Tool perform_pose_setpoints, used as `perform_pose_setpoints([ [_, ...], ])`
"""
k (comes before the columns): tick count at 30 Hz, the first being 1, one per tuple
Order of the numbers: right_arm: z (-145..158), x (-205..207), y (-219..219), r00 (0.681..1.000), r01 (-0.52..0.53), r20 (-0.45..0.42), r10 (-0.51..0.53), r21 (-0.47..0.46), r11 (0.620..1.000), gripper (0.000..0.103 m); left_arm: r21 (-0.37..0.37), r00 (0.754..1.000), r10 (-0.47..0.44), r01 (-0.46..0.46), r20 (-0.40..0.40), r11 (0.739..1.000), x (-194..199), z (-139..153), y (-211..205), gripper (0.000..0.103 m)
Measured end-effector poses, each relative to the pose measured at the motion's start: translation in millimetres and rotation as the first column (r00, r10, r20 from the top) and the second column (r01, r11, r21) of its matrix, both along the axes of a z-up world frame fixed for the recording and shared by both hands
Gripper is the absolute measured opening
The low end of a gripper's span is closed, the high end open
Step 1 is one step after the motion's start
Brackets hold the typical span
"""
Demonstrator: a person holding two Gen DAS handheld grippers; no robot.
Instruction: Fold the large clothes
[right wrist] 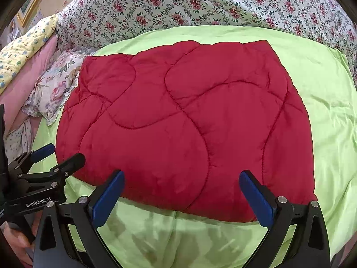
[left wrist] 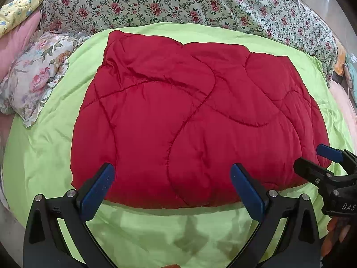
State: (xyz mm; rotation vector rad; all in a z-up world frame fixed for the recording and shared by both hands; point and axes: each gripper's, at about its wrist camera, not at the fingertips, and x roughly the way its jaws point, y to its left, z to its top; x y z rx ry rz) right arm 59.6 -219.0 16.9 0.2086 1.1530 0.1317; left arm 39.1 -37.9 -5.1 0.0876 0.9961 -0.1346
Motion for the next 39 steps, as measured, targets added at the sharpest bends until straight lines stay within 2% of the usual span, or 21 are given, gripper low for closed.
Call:
perform_pose_setpoints([
  [39,5,10,-6,1.0,0.002,0.005,-0.002,0.003,1.0,0.102,-0.003,1.0,0.018,-0.018,-0.004,1.0,13,0,5,0.103],
])
